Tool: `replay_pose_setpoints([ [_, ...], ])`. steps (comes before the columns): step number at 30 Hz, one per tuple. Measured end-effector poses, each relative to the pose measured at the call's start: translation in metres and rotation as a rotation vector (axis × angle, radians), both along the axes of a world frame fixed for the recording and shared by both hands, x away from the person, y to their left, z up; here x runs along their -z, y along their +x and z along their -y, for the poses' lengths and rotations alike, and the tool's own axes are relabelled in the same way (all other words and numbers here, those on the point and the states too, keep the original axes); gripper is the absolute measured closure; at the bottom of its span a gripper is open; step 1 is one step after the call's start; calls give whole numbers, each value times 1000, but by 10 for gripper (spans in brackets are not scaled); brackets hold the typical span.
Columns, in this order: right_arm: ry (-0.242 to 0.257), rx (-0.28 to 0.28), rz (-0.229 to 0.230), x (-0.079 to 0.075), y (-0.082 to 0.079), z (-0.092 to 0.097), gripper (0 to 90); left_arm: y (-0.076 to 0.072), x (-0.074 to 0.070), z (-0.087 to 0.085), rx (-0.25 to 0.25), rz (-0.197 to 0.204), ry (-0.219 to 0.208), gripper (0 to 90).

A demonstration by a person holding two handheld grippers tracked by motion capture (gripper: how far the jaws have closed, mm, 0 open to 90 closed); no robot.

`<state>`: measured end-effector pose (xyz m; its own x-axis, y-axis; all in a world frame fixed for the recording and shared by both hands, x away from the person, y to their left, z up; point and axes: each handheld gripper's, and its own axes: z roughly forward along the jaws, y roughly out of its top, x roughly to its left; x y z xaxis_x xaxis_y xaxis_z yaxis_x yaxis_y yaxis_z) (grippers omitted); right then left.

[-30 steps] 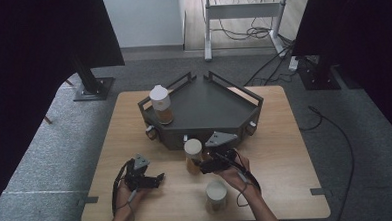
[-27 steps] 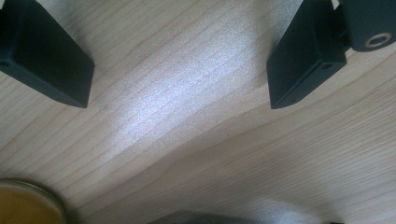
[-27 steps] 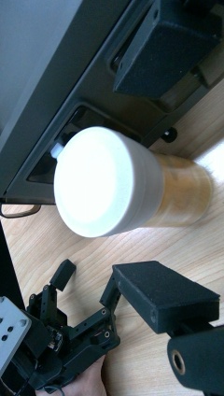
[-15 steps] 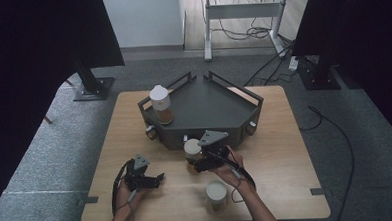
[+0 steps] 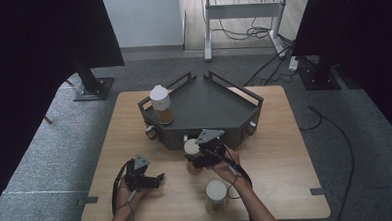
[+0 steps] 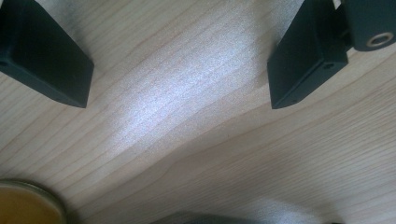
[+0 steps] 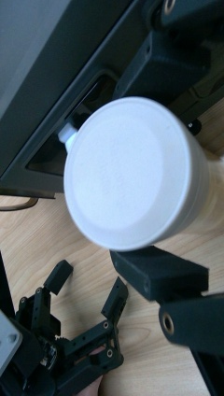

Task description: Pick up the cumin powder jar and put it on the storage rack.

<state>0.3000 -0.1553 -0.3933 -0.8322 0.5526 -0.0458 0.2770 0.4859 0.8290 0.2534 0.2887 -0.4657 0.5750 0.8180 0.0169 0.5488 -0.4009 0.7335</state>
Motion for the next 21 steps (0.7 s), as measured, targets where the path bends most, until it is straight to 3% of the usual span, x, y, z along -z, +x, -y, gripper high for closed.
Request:
replay_pose_setpoints([
  [4,31,1,-13,4,3,5,327,0,0,0,1,0,0,67],
  [16,-23,19,15,-4,-8,-6,331,0,0,0,2,0,0,66],
  [21,-10,23,19,-12,-11,-5,331,0,0,0,2,0,-1,66],
])
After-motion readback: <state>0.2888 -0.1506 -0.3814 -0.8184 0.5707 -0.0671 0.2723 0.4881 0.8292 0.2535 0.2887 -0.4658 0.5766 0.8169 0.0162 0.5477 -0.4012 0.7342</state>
